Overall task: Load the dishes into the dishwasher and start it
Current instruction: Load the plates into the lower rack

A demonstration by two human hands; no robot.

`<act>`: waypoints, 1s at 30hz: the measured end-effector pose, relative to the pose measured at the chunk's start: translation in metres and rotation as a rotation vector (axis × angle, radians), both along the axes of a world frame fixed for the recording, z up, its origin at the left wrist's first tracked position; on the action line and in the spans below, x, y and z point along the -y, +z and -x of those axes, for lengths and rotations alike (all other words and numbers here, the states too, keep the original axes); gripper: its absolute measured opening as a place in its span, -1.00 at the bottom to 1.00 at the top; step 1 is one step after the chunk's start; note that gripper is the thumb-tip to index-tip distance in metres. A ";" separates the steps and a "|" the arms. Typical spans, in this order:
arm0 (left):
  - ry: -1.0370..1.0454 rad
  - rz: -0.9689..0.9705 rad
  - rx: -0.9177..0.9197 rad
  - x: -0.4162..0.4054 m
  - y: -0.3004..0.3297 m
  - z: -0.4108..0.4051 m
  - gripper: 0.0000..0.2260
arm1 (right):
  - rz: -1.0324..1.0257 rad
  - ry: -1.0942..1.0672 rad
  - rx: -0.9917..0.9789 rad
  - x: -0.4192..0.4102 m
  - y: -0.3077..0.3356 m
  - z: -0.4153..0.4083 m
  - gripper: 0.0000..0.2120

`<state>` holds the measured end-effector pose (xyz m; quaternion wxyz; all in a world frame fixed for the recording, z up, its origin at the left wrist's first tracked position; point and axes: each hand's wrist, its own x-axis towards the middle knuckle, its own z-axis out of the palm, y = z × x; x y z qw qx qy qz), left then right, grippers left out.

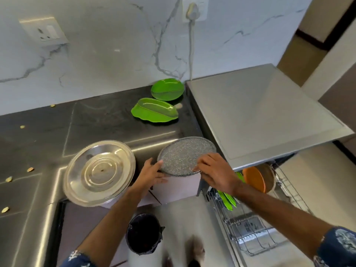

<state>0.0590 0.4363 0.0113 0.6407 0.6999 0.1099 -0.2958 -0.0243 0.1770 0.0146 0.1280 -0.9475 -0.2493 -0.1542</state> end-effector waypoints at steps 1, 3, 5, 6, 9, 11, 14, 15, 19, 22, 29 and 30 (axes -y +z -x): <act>0.042 0.083 -0.036 0.006 -0.003 -0.002 -0.43 | -0.048 -0.029 0.005 0.005 0.004 0.008 -0.78; 0.022 0.187 -0.027 0.021 -0.011 -0.004 -0.54 | -0.140 -0.125 -0.020 0.013 0.010 0.029 -0.74; -0.063 0.221 0.033 0.035 -0.015 -0.005 -0.54 | -0.195 -0.267 -0.071 0.017 0.010 0.053 -0.62; -0.118 0.228 0.071 0.042 -0.015 -0.006 -0.51 | -0.220 -0.349 -0.095 0.018 0.009 0.068 -0.56; -0.330 0.216 0.207 0.064 -0.009 -0.011 -0.42 | -0.359 -0.603 -0.137 0.027 0.008 0.113 -0.29; -0.520 0.209 0.274 0.083 -0.002 -0.010 -0.32 | -0.675 -0.782 -0.136 0.037 0.006 0.145 -0.20; -0.828 0.104 0.412 0.125 0.008 0.005 -0.49 | -1.395 -0.883 -0.257 0.059 0.004 0.185 -0.29; -0.928 0.070 0.458 0.144 0.008 0.015 -0.51 | -1.547 -0.890 -0.342 0.068 0.001 0.198 -0.38; -1.189 -0.029 0.586 0.218 0.011 0.050 -0.50 | -1.811 -0.965 -0.457 0.105 -0.018 0.232 -0.47; -1.282 -0.056 0.819 0.288 0.010 0.054 -0.55 | -1.872 -1.084 -0.409 0.148 -0.043 0.255 -0.26; -1.366 -0.321 1.613 0.484 -0.020 0.027 -0.48 | -1.505 -1.494 -0.438 0.290 -0.140 0.275 -0.86; -1.417 -0.385 1.655 0.509 -0.030 0.027 -0.44 | -1.412 -1.508 -0.484 0.315 -0.158 0.271 -0.81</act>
